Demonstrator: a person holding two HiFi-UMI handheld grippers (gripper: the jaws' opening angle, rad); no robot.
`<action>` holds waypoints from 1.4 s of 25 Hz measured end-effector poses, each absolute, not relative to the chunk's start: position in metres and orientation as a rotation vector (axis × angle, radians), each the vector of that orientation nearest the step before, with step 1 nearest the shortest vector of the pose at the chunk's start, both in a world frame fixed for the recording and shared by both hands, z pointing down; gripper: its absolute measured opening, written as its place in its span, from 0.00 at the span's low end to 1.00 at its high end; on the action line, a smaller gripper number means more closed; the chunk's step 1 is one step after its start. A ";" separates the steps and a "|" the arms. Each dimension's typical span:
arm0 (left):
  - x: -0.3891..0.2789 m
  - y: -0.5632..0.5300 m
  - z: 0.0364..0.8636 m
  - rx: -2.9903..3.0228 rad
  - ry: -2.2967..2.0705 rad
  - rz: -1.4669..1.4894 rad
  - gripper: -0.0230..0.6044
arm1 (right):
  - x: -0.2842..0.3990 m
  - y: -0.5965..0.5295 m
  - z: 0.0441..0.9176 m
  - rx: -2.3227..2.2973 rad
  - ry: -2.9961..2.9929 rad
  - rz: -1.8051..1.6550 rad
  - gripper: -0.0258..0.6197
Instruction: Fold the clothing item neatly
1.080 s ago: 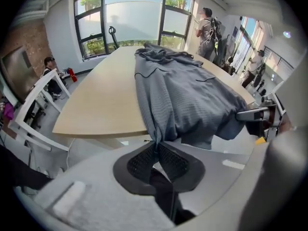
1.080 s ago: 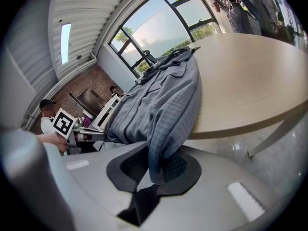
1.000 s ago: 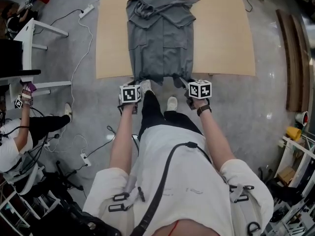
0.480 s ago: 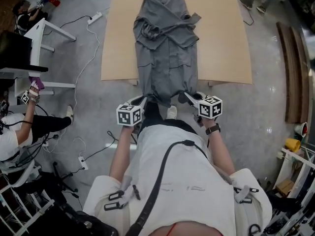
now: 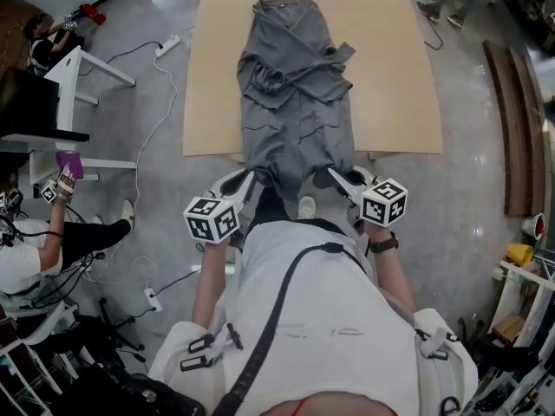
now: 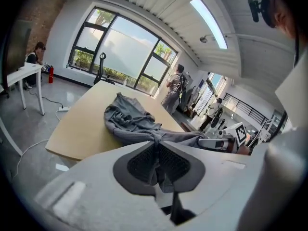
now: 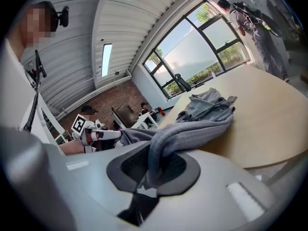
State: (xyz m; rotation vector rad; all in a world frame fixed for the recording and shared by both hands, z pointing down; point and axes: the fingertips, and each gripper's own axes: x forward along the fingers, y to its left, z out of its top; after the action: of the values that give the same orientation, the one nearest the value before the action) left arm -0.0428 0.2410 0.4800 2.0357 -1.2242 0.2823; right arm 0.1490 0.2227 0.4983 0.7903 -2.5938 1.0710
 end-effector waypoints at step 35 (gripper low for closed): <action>-0.112 -0.198 0.301 2.403 -1.197 0.025 0.09 | 0.091 -0.176 0.306 1.134 -2.802 0.667 0.10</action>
State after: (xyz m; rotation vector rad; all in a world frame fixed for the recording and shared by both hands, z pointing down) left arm -0.1116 -0.1976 0.3015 2.4029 -1.1972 0.0251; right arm 0.0909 -0.1757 0.3062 1.1341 -2.8019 0.6670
